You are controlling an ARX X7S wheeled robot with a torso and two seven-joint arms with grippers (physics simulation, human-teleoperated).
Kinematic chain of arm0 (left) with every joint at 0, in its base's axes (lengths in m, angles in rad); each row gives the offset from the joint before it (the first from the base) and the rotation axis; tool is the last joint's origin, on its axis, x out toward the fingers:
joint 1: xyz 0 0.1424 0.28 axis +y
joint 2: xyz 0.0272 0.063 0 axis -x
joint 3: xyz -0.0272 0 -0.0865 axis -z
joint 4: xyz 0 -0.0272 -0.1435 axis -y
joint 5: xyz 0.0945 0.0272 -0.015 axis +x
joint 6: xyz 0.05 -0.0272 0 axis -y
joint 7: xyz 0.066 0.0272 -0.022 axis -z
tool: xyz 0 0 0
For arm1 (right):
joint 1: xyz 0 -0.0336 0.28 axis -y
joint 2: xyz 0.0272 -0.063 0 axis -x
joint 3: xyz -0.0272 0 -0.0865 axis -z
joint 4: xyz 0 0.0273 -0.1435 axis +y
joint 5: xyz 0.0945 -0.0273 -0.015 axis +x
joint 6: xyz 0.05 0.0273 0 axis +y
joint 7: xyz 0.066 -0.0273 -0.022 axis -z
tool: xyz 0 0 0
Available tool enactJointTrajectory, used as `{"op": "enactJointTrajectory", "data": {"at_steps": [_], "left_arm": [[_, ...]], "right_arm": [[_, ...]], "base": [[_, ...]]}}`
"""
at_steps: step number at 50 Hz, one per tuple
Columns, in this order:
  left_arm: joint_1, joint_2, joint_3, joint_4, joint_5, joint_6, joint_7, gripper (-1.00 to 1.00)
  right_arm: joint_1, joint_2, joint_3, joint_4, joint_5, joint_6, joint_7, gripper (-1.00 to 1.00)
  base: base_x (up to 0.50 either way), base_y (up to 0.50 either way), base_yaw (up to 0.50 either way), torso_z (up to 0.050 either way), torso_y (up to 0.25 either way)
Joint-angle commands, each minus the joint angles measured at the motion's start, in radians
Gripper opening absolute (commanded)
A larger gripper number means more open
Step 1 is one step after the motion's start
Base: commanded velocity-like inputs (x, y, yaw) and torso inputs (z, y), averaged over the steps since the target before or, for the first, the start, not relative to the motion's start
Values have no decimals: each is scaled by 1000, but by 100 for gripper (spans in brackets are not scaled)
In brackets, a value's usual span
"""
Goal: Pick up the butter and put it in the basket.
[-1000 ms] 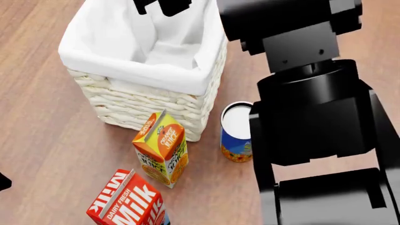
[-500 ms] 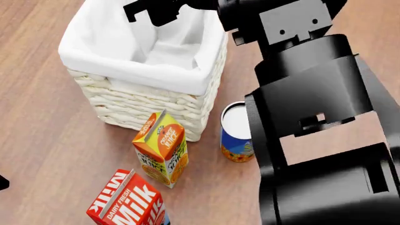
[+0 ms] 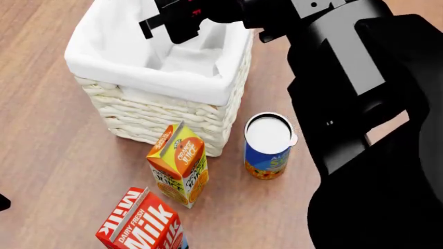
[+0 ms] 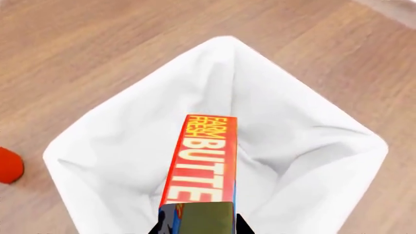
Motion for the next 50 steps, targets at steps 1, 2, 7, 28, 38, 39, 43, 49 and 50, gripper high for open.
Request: {"op": "enactJointTrajectory", "data": {"at_steps": [1,2,7,28,38,39,43,49,50], "left_arm": [[-3,-2,1,-6,-2,1,-3,100],[-4,-2,1,-7,-2,2,-3,100],[-3,-4,-1,-1,-7,-3,-8,100],[0,-10,-1,2,-13,1,-11,100],[1,-12,-1,-1,-13,7,-11,100],[1,-12,-1,-1,-14,6,-12,100],[1,-12,0,-3,-12,8,-12,100],[3,-15,-1,4,-15,7,-16,100],[4,-15,0,3,-13,9,-15,100]], "right_arm": [[37,-1,-158,4,166,-46,-24,-100],[37,-1,-165,2,174,-48,-26,-100],[35,-1,-197,-2,201,-60,-39,-100],[33,-1,-237,27,258,-128,0,100],[31,-1,-234,40,264,-198,13,100],[30,-1,-237,39,262,-202,13,100],[27,3,-234,43,251,-256,26,100],[5,142,-187,-210,275,-325,200,100],[-3,176,-181,-266,278,-332,236,100]], "base": [[0,0,0,0,0],[0,0,3,0,0],[0,0,0,0,2],[0,0,0,0,1],[0,0,0,0,0],[0,0,0,0,0],[0,0,0,0,0],[0,0,0,0,0],[0,0,0,0,0]]}}
